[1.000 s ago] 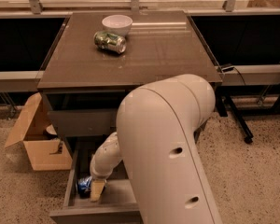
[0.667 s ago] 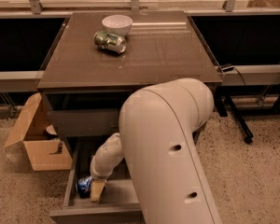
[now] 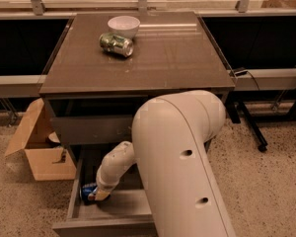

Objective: Pick pepsi can from middle drawer and place on counter

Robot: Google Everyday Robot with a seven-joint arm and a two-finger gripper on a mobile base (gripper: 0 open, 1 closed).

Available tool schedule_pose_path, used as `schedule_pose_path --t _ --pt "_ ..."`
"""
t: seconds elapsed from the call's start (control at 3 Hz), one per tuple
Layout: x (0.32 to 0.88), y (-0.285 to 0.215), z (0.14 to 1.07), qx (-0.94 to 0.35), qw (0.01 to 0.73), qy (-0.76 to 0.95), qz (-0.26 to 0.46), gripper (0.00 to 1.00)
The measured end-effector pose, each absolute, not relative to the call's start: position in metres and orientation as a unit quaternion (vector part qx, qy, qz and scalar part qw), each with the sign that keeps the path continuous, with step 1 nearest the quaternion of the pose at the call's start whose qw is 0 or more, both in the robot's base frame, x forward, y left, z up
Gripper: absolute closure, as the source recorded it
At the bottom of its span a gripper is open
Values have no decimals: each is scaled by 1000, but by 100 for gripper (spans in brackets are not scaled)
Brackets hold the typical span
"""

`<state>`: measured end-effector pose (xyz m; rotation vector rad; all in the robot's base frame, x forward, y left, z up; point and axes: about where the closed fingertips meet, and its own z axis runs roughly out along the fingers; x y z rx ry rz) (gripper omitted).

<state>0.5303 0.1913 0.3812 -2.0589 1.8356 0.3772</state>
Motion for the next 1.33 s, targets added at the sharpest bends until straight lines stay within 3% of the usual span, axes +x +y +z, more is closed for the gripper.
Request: schedule_pose_path --t 0.67,1.33 --pt "530 197 373 -732 169 644 145 96" --pt "510 189 444 -749 257 592 152 100"
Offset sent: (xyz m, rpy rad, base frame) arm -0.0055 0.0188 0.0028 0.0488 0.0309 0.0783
